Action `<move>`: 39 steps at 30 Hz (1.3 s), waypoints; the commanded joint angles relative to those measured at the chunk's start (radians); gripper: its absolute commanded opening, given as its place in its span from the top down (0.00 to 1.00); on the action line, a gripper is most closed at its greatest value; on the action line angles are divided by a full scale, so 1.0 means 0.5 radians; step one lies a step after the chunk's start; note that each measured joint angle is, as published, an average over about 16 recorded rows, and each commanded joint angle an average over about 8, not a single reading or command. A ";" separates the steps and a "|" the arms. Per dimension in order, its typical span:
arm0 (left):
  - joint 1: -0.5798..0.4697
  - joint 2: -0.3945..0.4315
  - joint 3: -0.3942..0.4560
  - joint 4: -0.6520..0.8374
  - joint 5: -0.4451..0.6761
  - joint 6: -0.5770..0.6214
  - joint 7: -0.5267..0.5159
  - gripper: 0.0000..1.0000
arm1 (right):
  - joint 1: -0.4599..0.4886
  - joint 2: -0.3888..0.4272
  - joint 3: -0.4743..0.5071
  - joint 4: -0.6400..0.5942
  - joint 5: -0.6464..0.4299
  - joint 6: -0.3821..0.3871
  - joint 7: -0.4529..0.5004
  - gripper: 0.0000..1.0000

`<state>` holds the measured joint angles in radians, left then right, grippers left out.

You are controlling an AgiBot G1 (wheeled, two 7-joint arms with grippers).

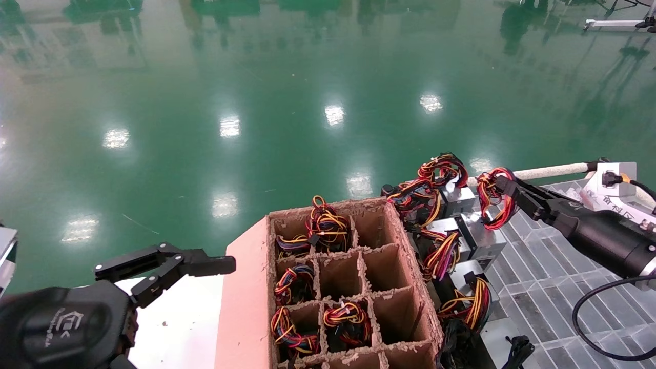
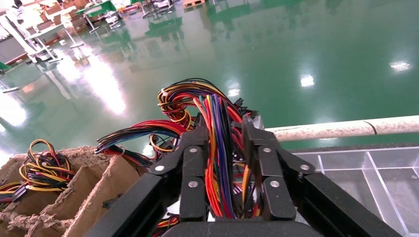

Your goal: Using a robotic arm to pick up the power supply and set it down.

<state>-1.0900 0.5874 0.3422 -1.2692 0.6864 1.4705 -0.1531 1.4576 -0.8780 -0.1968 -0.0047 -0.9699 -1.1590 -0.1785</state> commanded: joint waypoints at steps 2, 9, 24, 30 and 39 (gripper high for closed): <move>0.000 0.000 0.000 0.000 0.000 0.000 0.000 0.00 | 0.010 -0.005 -0.006 0.009 -0.009 -0.013 0.006 0.00; 0.000 0.000 0.000 0.000 0.000 0.000 0.000 0.00 | 0.061 -0.022 -0.027 0.043 -0.039 -0.046 0.048 0.00; 0.000 0.000 0.001 0.002 -0.001 0.000 0.001 0.00 | -0.028 0.049 -0.046 0.381 0.027 -0.139 0.180 0.00; 0.000 0.000 0.001 0.002 -0.001 0.000 0.001 0.00 | -0.113 0.105 -0.060 0.635 0.079 -0.200 0.244 0.00; 0.000 0.000 0.001 0.002 -0.001 0.000 0.001 0.00 | -0.242 0.189 -0.080 1.018 0.158 -0.294 0.340 0.00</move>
<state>-1.0902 0.5873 0.3428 -1.2684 0.6859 1.4703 -0.1525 1.3366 -0.7832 -0.2371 0.5044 -0.8908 -1.3059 -0.0084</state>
